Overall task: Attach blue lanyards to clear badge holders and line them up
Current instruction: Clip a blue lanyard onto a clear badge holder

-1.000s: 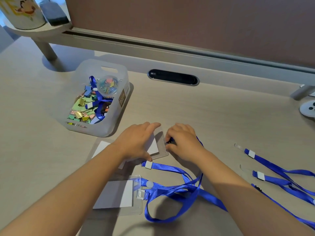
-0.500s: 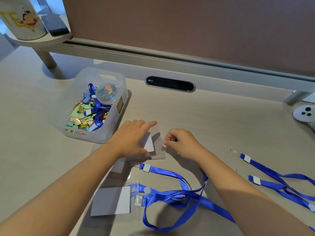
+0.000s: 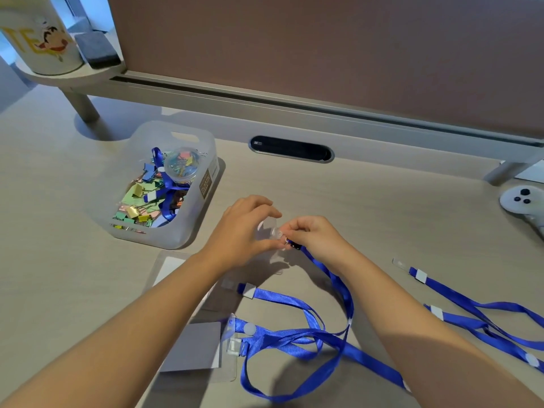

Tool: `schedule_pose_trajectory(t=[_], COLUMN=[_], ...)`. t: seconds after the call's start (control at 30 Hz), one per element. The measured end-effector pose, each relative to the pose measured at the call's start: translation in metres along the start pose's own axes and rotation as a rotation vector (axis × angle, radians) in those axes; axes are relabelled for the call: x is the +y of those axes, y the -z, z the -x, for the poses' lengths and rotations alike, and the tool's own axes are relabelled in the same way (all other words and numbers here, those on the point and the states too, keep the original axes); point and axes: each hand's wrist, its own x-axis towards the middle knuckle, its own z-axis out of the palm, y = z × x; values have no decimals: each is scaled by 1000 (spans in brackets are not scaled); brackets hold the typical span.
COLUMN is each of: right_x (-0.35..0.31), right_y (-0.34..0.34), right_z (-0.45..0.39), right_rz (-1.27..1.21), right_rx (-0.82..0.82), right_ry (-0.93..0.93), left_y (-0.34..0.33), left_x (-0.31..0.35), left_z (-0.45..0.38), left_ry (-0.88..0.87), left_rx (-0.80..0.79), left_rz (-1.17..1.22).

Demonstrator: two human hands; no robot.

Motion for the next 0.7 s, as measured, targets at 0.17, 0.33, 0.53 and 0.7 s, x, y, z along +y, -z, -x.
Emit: schedule_pose_trajectory(t=[0.17, 0.33, 0.53, 0.7], right_x=[-3, -7, -10, -13], right_y=[-2, -3, -7, -12], right_z=[3, 4, 5, 5], right_rz=[-12, -58, -45, -43], right_rx=[18, 50, 117, 176], right_ry=[-13, 26, 56, 69], left_y=[3, 10, 13, 11], left_x=[6, 9, 14, 16], left_z=[1, 1, -3, -4], left_ry=[-62, -57, 65, 103], left_rx=[51, 42, 64, 115], left_rz=[-11, 13, 224, 322])
